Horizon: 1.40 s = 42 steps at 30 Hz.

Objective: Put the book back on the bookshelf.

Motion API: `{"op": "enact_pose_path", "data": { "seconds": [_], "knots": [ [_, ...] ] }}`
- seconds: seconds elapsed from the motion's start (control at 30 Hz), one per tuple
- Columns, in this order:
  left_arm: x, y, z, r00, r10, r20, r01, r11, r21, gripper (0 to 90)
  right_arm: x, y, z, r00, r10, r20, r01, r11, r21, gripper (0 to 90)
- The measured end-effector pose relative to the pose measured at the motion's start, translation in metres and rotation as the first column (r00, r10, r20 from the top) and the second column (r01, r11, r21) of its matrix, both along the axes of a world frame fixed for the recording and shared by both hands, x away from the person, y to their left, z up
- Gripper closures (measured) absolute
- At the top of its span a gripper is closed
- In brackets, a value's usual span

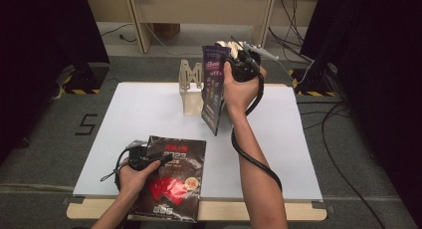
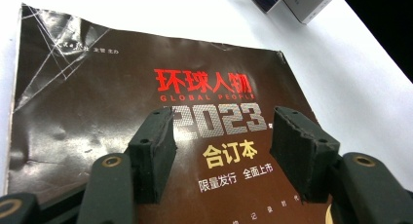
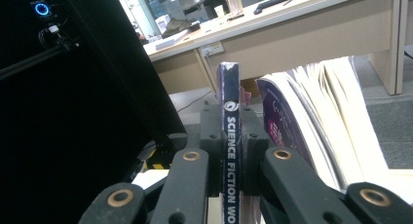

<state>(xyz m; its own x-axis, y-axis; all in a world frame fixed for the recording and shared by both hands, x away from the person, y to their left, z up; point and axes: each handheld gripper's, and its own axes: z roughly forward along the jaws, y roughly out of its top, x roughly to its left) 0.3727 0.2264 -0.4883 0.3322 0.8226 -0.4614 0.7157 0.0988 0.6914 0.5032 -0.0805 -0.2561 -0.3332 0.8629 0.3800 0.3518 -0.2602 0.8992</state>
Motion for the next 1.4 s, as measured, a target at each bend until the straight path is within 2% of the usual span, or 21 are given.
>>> {"op": "enact_pose_path", "data": {
  "seconds": [0.93,1.2,1.4],
  "knots": [
    [0.001,0.002,0.002,1.0,0.004,0.009,-0.004,1.0,-0.007,40.8,0.009,0.003,0.0,0.9998,-0.02,0.007,0.02,1.0,0.003,84.4],
    [0.0,0.001,0.002,1.0,0.003,0.001,-0.003,1.0,-0.009,40.8,0.012,0.006,-0.001,0.9997,-0.023,0.002,0.023,1.0,-0.005,84.3],
    [-0.001,0.004,0.006,0.9999,0.007,0.013,-0.007,0.9999,-0.016,40.8,0.013,0.007,-0.002,0.9998,-0.017,-0.01,0.017,1.0,0.0,84.3]
  ]
}}
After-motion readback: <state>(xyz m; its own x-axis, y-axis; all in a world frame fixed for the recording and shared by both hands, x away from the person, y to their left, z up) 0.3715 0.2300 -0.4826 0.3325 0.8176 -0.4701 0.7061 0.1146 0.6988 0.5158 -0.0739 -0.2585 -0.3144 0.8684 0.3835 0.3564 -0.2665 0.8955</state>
